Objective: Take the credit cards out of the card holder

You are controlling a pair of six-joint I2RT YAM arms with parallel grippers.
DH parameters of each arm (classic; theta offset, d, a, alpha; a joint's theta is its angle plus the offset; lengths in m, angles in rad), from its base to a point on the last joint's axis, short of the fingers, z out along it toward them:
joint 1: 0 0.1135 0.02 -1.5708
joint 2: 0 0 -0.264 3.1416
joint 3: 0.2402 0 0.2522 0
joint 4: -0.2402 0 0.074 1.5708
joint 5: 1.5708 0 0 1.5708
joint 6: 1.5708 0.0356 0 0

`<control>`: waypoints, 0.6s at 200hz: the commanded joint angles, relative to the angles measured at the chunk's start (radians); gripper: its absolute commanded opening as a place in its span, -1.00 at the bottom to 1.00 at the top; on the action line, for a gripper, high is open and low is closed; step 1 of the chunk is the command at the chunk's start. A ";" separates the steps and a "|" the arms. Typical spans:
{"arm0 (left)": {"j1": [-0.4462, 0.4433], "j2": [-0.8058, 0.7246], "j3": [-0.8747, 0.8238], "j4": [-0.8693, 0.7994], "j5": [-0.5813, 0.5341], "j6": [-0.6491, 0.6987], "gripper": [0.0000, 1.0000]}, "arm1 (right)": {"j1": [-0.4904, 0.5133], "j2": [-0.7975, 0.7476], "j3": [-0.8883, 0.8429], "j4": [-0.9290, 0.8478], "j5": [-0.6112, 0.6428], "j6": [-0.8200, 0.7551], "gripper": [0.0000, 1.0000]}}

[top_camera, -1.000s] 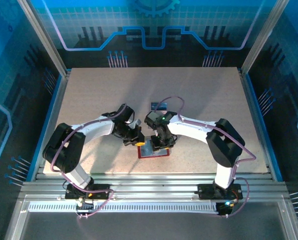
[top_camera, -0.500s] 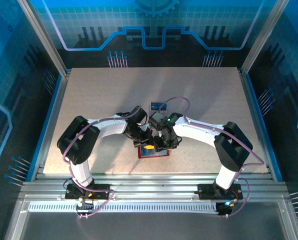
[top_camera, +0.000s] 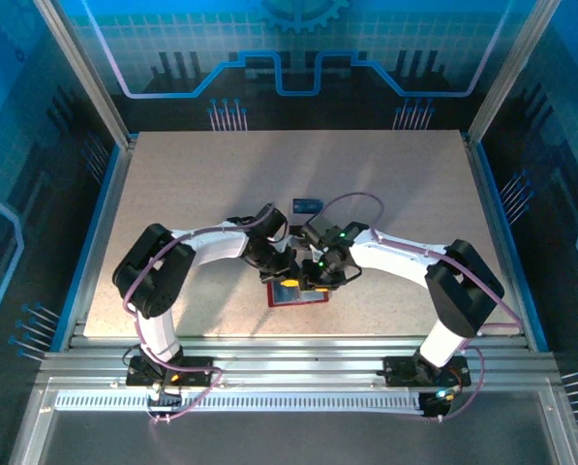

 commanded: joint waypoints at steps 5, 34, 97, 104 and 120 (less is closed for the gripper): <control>0.004 -0.056 -0.033 -0.057 -0.048 0.017 -1.00 | -0.031 -0.008 -0.027 0.146 -0.133 0.049 -0.40; 0.023 -0.084 -0.057 -0.076 -0.068 0.023 -1.00 | -0.049 0.024 -0.043 0.230 -0.207 0.071 -0.48; 0.040 -0.093 -0.079 -0.118 -0.103 0.052 -1.00 | -0.062 0.105 -0.026 0.304 -0.267 0.089 -0.55; 0.041 -0.089 -0.082 -0.117 -0.102 0.055 -1.00 | -0.060 0.113 -0.019 0.301 -0.268 0.086 -0.55; 0.045 -0.080 -0.090 -0.117 -0.103 0.059 -1.00 | -0.062 0.130 -0.003 0.278 -0.261 0.074 -0.55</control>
